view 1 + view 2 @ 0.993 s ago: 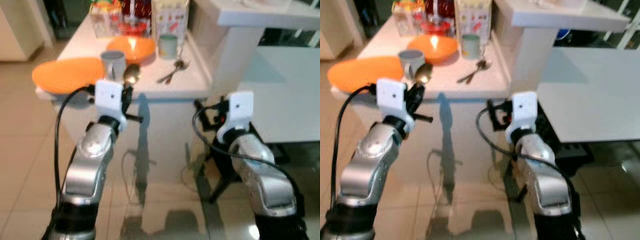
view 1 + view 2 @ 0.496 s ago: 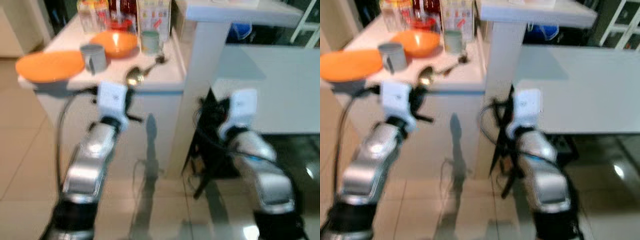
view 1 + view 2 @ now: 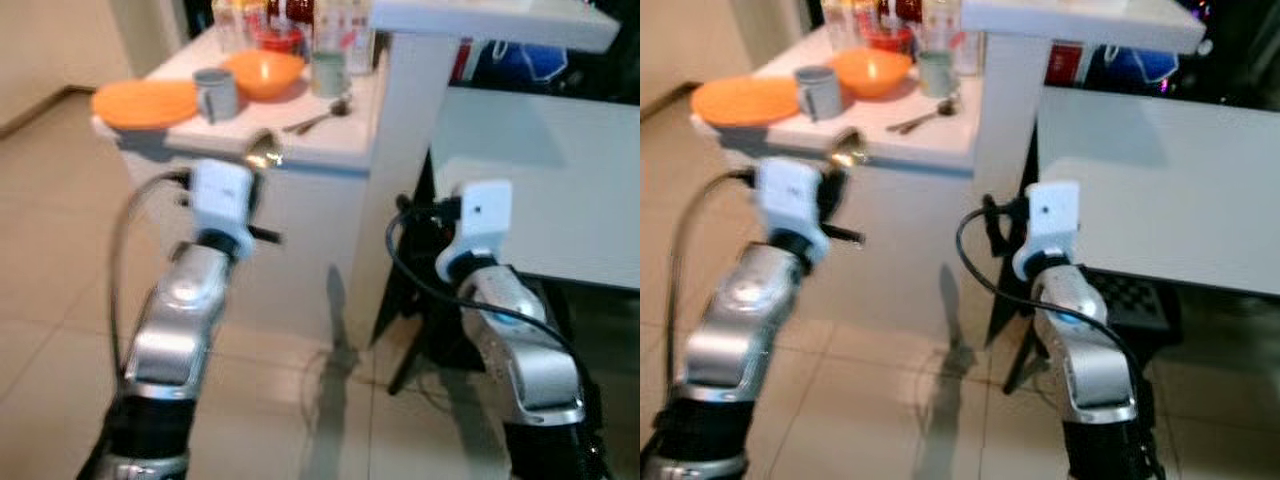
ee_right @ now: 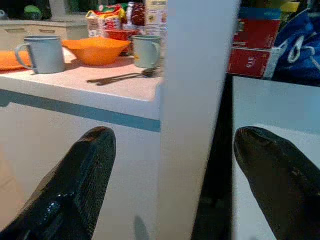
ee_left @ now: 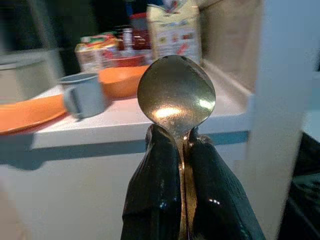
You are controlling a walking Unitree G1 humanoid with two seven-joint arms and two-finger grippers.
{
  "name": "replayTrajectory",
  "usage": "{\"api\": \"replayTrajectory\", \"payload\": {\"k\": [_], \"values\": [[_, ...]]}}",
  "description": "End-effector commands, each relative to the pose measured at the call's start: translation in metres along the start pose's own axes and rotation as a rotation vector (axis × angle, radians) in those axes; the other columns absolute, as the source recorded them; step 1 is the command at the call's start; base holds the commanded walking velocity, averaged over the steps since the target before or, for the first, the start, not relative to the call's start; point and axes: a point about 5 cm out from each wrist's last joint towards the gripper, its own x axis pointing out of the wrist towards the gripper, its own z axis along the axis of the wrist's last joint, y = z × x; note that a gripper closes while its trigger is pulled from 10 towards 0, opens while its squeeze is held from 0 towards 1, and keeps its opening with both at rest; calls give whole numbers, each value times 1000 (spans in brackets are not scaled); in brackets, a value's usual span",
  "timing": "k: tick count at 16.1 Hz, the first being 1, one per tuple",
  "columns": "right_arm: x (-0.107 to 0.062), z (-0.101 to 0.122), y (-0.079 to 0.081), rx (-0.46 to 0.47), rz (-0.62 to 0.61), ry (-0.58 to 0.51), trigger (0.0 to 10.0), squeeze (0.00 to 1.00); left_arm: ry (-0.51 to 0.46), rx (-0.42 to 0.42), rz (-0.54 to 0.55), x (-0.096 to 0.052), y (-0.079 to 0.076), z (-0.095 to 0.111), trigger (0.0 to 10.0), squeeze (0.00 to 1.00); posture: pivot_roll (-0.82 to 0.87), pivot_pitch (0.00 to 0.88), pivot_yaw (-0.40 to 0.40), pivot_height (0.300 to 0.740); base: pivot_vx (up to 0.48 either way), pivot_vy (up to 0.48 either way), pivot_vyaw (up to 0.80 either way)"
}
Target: Setting the table
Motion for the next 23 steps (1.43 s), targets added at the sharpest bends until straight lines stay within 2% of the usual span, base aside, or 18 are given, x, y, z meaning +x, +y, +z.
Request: {"api": "replayTrajectory", "payload": {"k": [1,6,11,14,17,23], "values": [[-1,0,-6,-8,-17,6,10000,0,-11,-16,-26,4,-10,4,10000,0,2,0,-4,740,0,-375,0],[0,1,-6,-16,-12,-2,10000,0,-6,-34,-22,7,-13,4,10000,0,-7,0,-11,740,0,-378,0],[8,11,-11,-46,3,-20,10000,0,-28,-51,-9,17,-21,8,10000,0,-30,0,-36,740,0,-379,0],[5,12,-9,-53,7,-21,10000,0,-5,-46,-1,15,-16,-1,10000,0,-50,0,-25,740,0,-379,0],[5,11,-10,-55,10,-15,10000,0,-10,-39,9,16,-16,0,10000,0,-41,0,-33,740,0,-380,0],[3,9,-7,-57,30,-7,10000,0,8,-40,16,9,-17,-7,10000,0,-34,0,-39,740,0,-377,0]]}}
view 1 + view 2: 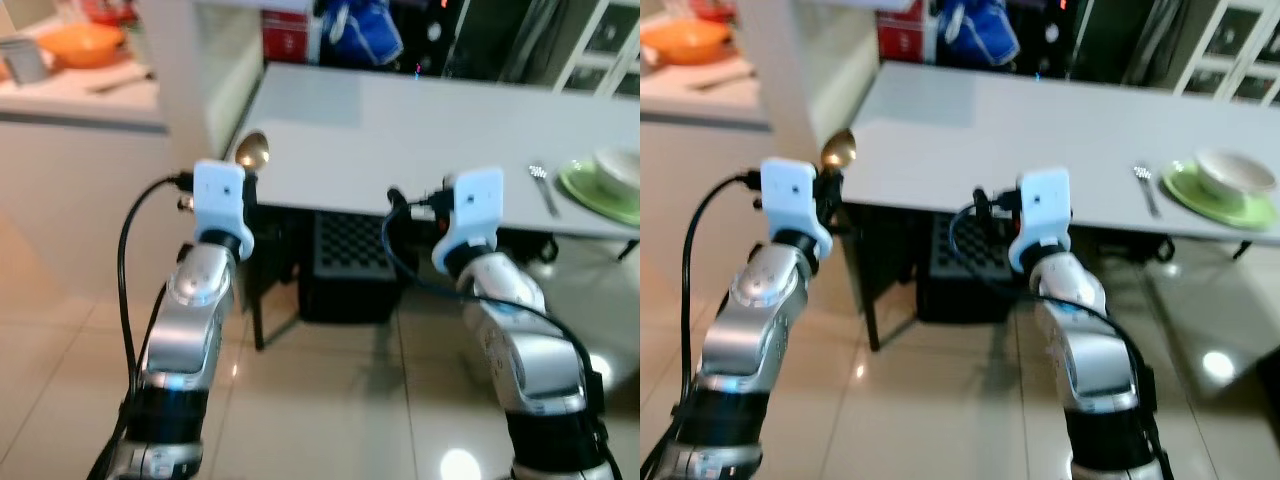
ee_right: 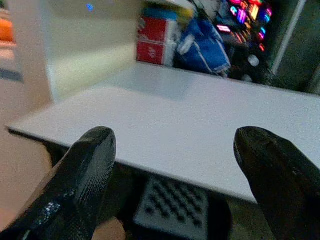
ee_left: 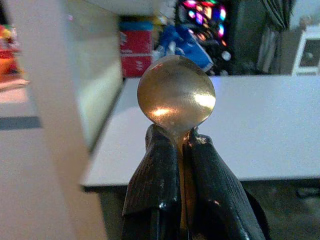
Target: Setting the table
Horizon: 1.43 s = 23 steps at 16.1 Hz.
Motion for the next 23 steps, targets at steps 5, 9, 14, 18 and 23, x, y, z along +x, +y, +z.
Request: {"api": "replayTrajectory", "payload": {"k": [5,9,14,18,23], "values": [[-4,1,-4,-2,-24,1,10000,0,-14,4,-16,-3,-4,3,10000,0,-41,0,-32,740,0,-381,0],[-2,-1,-11,-6,-38,6,10000,0,-24,29,-42,-1,-13,5,10000,0,-27,0,-27,740,0,-382,0],[-4,-6,-8,11,-55,11,10000,0,-24,36,-36,2,-7,5,10000,0,-16,0,-18,740,0,-382,0],[3,-4,-7,5,-38,5,10000,0,-15,39,-16,-4,-4,1,10000,0,-8,0,-35,740,0,-380,0],[5,-5,-9,9,-43,6,10000,0,-25,49,-26,-1,-8,3,10000,0,-6,0,-40,740,0,-381,0]]}}
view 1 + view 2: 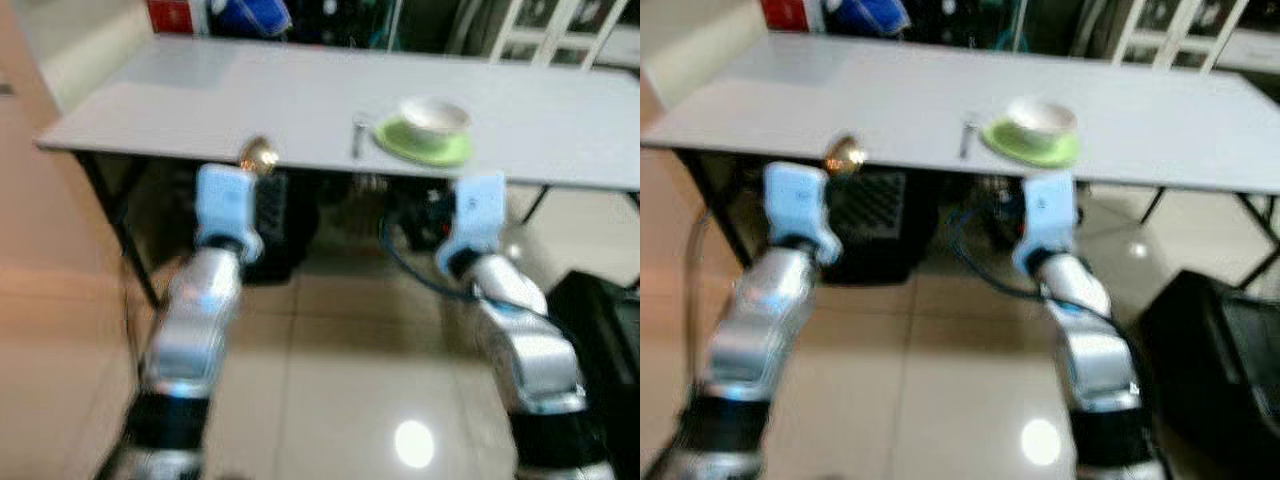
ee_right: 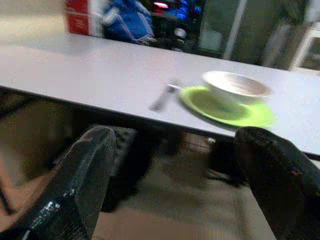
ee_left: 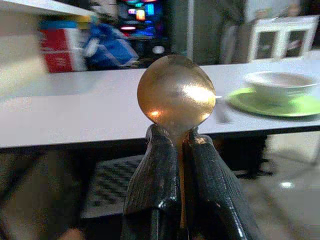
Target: Setting the table
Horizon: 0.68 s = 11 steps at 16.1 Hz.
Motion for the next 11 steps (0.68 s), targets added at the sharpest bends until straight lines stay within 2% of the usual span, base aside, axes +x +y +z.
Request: {"api": "replayTrajectory", "payload": {"k": [1,6,11], "values": [[2,5,1,-2,-3,-25,10000,0,-15,20,13,0,5,2,10000,0,-11,0,-33,740,0,-375,0],[-1,0,-7,21,-43,-14,10000,0,-16,25,-7,3,-2,3,10000,0,-11,0,-27,740,0,-379,0],[-3,-2,-5,23,-54,-12,10000,0,-11,25,-8,2,0,1,10000,0,-18,0,-15,740,0,-380,0]]}}
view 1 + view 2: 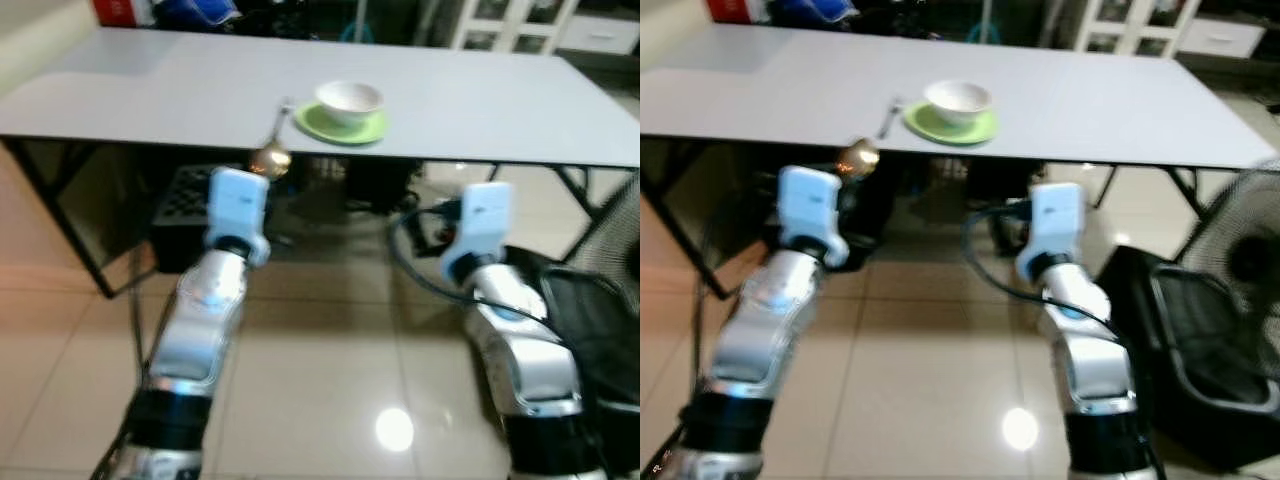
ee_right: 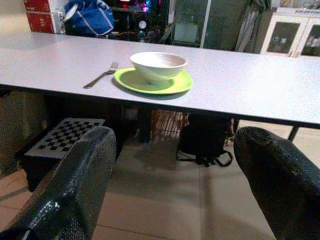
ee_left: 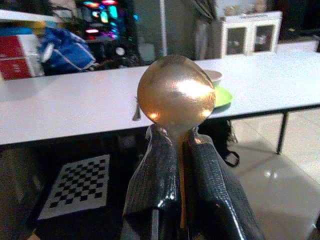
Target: Setting the table
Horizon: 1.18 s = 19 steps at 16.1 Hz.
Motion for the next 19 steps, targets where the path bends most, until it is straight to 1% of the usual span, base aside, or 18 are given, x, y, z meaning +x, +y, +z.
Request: {"api": "replayTrajectory", "payload": {"k": [1,4,5,6,9,10,11,12,14,15,17,19], "values": [[-2,2,-9,-17,-35,-12,10000,0,-10,-1,-28,1,-7,3,10000,0,-18,0,-14,740,0,-382,0],[-2,1,-9,-9,-46,-11,10000,0,-6,15,-34,-1,-7,2,10000,0,-5,0,-12,740,0,-381,0],[-2,2,-6,-7,-46,-12,10000,0,10,-17,-39,-2,-4,2,10000,0,-12,0,-10,740,0,0,0],[-3,2,-5,-6,-46,-12,10000,0,-1,-36,-32,-2,-1,3,10000,0,-15,0,-4,740,0,0,0],[-3,2,-9,0,-59,-8,10000,0,-73,-1,-16,3,-2,14,10000,0,-13,0,-2,740,0,0,0],[-2,2,-9,4,-56,-7,10000,0,-87,0,-9,4,-2,16,10000,0,-10,0,-3,740,0,0,0],[-1,2,-8,26,-55,-7,10000,0,-105,5,-6,4,0,19,10000,0,-3,0,-5,740,0,0,0],[0,2,-5,44,-49,-8,10000,0,-113,15,-6,2,4,20,10000,0,-3,0,-5,740,296,0,0],[0,1,-1,49,-42,-6,10000,0,-113,22,3,2,9,18,10000,0,-5,0,-3,740,341,0,0],[0,2,1,54,-31,-9,10000,0,-112,13,19,2,12,17,10000,0,-6,0,-5,740,394,0,0],[1,3,-1,38,-28,-15,10000,0,-117,11,15,4,10,17,10000,0,-4,0,-5,740,414,0,0],[2,4,-2,34,-37,-18,10000,0,-116,16,-16,3,6,17,10000,0,-1,0,-6,740,426,0,0]]}}
